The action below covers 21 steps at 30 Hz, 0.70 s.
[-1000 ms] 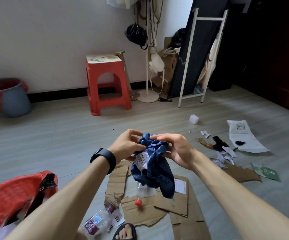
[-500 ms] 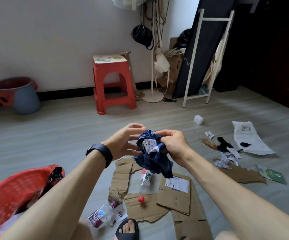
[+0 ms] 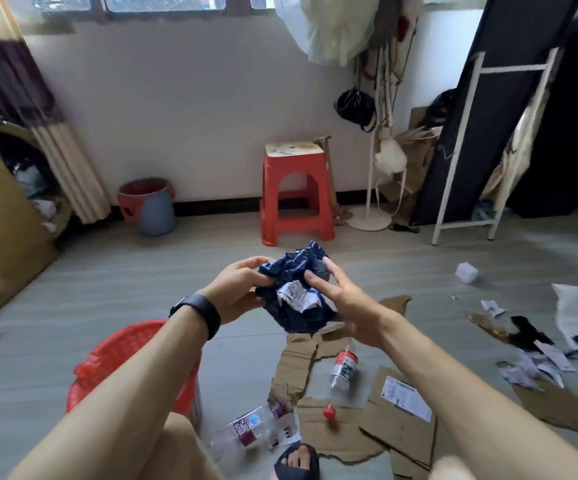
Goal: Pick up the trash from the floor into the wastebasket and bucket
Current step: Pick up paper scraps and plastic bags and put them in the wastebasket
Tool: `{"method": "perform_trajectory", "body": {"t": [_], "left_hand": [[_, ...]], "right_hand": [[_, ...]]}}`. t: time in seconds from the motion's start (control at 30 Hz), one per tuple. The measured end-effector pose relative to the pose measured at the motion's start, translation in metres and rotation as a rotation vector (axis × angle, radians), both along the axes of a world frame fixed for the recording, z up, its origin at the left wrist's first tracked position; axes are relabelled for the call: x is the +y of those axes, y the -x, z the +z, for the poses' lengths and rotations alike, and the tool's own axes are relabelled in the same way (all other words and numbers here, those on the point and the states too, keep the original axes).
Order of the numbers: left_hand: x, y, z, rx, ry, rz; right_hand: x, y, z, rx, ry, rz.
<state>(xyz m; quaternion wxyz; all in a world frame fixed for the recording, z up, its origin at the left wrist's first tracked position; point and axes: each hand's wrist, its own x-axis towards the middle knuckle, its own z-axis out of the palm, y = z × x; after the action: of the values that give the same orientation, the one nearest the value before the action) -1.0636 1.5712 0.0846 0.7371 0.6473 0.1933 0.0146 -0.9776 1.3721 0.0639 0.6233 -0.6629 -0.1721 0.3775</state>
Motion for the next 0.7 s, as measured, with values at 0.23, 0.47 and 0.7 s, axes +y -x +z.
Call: {"method": "perform_trajectory", "body": {"t": [0.23,0.47,0.7], "left_hand": [[0.016,0.027,0.007,-0.093,-0.983,0.263],[0.053,0.041,-0.005,-0.190,-0.244,0.466],[0.098,0.035,-0.042,-0.032,-0.108,0.343]], "right_hand": [[0.053,0.017,-0.002,-0.040,-0.169,-0.093],[0.103,0.044,-0.003,-0.265,0.071,0.055],[0.150,0.032,-0.037,-0.510,0.175,-0.022]]}}
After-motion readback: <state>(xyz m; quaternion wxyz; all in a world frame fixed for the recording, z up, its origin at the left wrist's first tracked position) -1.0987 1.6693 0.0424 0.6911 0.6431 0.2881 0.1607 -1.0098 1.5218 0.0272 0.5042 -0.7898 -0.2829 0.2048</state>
